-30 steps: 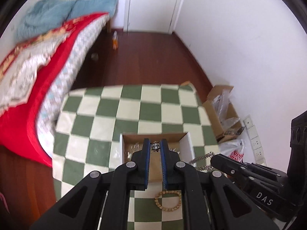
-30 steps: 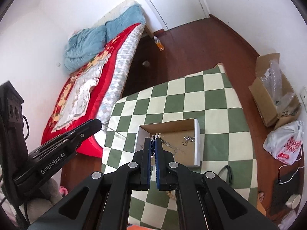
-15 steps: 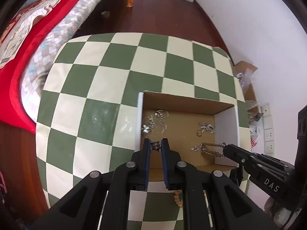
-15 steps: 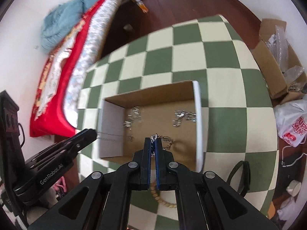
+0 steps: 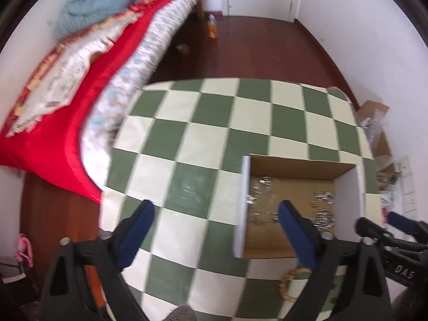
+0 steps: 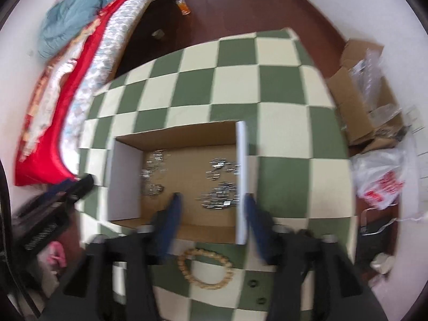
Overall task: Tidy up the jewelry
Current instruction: 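Withdraw both tools from the box back over the table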
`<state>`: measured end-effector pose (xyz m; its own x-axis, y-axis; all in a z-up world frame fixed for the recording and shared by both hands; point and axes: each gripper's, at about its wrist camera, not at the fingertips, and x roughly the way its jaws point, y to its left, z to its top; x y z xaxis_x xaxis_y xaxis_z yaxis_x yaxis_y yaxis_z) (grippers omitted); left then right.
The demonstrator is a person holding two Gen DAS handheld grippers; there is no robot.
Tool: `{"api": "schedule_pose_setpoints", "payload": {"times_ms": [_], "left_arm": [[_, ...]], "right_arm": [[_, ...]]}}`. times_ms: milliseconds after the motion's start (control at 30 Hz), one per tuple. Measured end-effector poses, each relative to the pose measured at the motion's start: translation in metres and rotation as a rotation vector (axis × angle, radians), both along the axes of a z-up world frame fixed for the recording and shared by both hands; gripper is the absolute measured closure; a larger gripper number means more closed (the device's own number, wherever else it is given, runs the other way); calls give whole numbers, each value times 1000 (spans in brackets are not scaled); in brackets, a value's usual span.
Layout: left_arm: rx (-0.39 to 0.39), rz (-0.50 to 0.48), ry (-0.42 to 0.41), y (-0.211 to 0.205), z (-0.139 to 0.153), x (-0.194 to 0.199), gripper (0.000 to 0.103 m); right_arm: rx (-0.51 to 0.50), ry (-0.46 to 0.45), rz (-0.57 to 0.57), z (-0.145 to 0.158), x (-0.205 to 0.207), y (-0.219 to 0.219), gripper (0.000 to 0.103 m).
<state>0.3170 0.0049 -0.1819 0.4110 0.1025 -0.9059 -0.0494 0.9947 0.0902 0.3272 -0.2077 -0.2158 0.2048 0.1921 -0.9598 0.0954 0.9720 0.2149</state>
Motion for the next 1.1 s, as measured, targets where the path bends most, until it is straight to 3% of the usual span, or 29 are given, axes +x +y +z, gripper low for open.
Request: {"api": "schedule_pose_setpoints", "payload": {"times_ms": [33,133,167,200,233,567,733,1100], "left_arm": [[11,1,1,2,-1,-2,4],[4,10,-15,7,-3,-11,0],[12,11,-33,7,-3,-15,0],[6,13,-46,8,-2,-18,0],[-5,18,-55,9,-2,-20,0],[7,27,-102,10,15,-51,0],[-8,-1,-145,7,38,-76,0],[92,4,-283,-1,93,-136,0]], "right_arm": [[-18,1,0,0,-1,0,18],[-72,-5,1,-1,-6,1,14],[-91,-8,-1,-3,-9,1,11],[-103,-8,-1,-3,-10,2,1],[-122,-15,-1,-4,-13,3,0],[-210,-97,-9,9,-39,13,0],[-223,-172,-10,35,-63,18,0],[-207,-322,-36,103,-118,19,0]]}}
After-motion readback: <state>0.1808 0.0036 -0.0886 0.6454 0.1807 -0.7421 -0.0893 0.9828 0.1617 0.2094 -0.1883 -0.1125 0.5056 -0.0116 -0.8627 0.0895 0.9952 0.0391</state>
